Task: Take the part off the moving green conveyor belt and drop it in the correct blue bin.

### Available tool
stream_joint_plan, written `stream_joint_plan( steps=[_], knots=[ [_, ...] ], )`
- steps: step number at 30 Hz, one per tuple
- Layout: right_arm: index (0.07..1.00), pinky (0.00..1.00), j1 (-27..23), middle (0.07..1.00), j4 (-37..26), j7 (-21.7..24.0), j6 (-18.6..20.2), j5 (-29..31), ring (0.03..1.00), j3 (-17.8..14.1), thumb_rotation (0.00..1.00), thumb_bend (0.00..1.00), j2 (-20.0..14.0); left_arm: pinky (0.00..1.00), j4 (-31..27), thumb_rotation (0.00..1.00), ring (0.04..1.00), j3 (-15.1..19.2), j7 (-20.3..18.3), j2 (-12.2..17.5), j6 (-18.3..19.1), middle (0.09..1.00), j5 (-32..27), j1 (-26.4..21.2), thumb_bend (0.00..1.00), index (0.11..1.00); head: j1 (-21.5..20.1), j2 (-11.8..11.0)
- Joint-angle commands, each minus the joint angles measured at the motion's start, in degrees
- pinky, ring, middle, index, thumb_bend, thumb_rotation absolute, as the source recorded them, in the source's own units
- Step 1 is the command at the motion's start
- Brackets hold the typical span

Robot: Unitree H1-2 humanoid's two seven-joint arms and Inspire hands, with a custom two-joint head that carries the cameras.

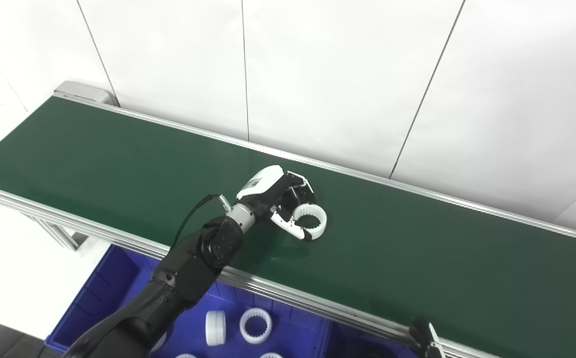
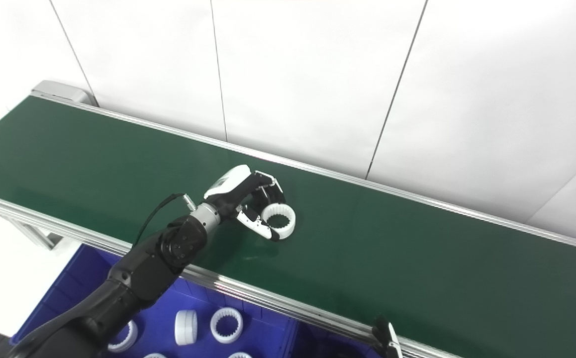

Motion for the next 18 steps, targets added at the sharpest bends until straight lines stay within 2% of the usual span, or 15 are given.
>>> stream_joint_plan(
  steps=[1,2,5,6,7,8,10,13,14,18],
  knots=[
    [0.947,0.9,0.12,0.932,-1.34,-0.2,-3.1,0.2,0.915,0.05,0.41,0.82,0.58,0.48,-2.64,0.0,0.429,1.32,0.84,0.83,-0.51,0.504,-1.03,1.02,0.5,0.502,-0.36,0.39],
    [0.95,0.9,0.17,0.934,-1.46,-0.19,-3.08,0.07,0.916,0.07,0.41,0.82,0.64,0.46,-3.94,0.0,0.422,1.57,0.68,0.97,-0.71,0.499,-1.4,1.54,0.5,0.517,-0.36,0.39],
    [0.947,0.89,0.46,0.93,-2.07,-0.49,-3.1,-0.37,0.911,0.24,0.41,0.82,0.91,0.45,-13.55,0.0,0.425,3.2,-0.3,1.92,-1.39,0.499,-3.16,5.5,0.5,0.521,-2.04,2.47],
    [0.945,0.88,0.51,0.928,-2.21,-0.6,-3.11,-0.46,0.908,0.28,0.41,0.82,0.97,0.45,-16.13,0.0,0.428,3.62,-0.75,2.16,-1.22,0.5,-3.61,6.56,0.5,0.519,-2.04,2.47],
    [0.945,0.88,0.6,0.928,-2.57,-0.67,-3.05,-0.68,0.908,0.27,0.41,0.82,1.15,0.45,-20.09,0.0,0.428,4.32,-1.63,2.75,-1.2,0.5,-4.82,8.18,0.5,0.519,-4.24,4.41],
    [0.942,0.87,0.67,0.925,-2.82,-0.71,-3.0,-0.85,0.904,0.25,0.41,0.83,1.28,0.46,-22.7,0.0,0.433,4.81,-2.27,3.14,-1.16,0.5,-5.67,9.24,0.5,0.516,-4.24,4.41],
    [0.938,0.86,0.94,0.92,-3.84,-0.74,-2.79,-1.56,0.9,0.2,0.41,0.83,1.69,0.47,-28.24,0.0,0.436,6.16,-3.91,4.14,-0.66,0.5,-7.94,11.48,0.5,0.516,-8.52,7.37],
    [0.926,0.85,1.39,0.918,-5.69,-0.12,-2.08,-1.56,0.895,0.32,0.41,0.85,1.93,0.44,-36.05,0.0,0.417,8.81,-6.08,5.78,0.47,0.505,-12.05,15.33,0.5,0.527,-12.5,9.92],
    [0.925,0.85,1.59,0.918,-6.3,0.11,-1.98,-1.14,0.895,0.39,0.4,0.85,2.06,0.44,-37.85,0.0,0.416,9.63,-6.68,6.23,0.78,0.506,-13.13,16.38,0.5,0.526,-15.0,11.12],
    [0.907,0.85,2.57,0.908,-8.72,0.4,-1.08,-1.44,0.884,0.39,0.39,0.85,2.58,0.43,-40.62,0.0,0.416,11.71,-7.98,7.57,-1.49,0.499,-16.16,20.19,0.5,0.529,-18.75,13.56]
  ],
)
